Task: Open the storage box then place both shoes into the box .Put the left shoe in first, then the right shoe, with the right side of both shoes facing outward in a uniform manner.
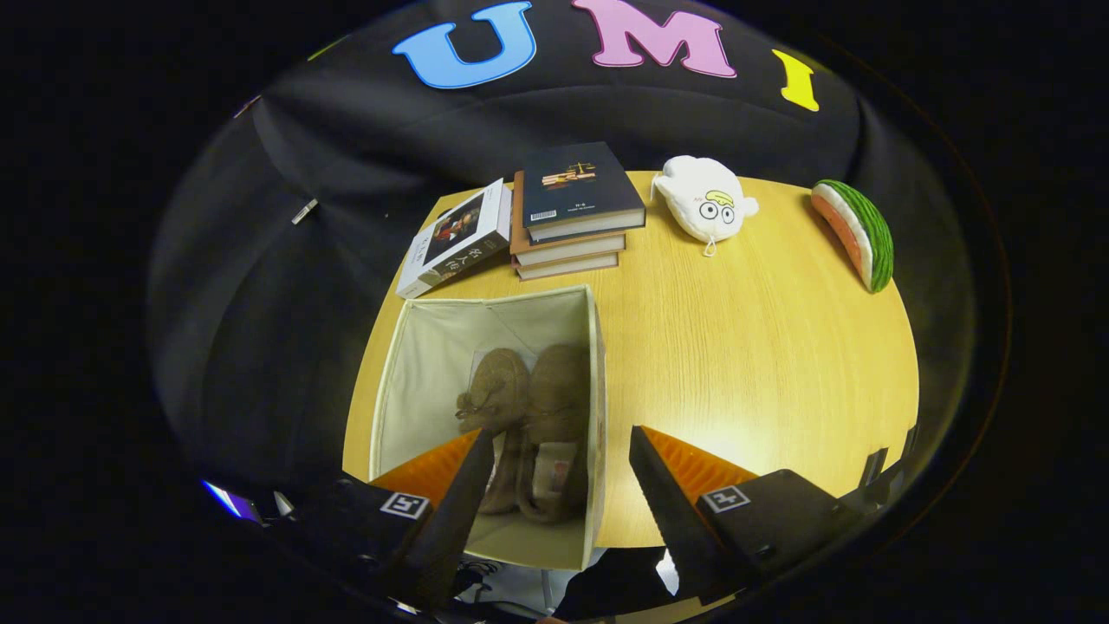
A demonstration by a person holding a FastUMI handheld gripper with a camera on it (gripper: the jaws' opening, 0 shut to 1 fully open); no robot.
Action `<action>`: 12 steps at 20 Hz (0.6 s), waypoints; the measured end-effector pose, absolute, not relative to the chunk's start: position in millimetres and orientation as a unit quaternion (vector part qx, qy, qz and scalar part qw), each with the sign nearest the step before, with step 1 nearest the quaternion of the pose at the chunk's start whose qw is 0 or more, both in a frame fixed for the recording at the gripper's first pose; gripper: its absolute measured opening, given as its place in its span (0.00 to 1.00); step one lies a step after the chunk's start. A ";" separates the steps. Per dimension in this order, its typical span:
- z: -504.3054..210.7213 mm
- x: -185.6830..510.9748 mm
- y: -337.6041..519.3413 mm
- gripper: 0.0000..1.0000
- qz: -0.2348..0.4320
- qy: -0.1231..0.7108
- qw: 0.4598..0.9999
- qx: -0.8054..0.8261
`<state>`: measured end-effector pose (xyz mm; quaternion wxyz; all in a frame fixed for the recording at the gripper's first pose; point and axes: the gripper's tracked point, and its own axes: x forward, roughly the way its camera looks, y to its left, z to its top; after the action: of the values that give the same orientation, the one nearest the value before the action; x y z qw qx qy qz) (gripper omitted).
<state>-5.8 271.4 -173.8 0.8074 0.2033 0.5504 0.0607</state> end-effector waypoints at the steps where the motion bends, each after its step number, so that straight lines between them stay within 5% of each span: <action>1: -173.3 -6.6 270.5 0.99 0.063 0.548 0.809 0.205; 12: -136.5 12.9 192.8 0.99 0.077 0.420 0.888 0.170</action>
<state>12.9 192.8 -136.5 0.8881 0.1700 0.4200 0.0770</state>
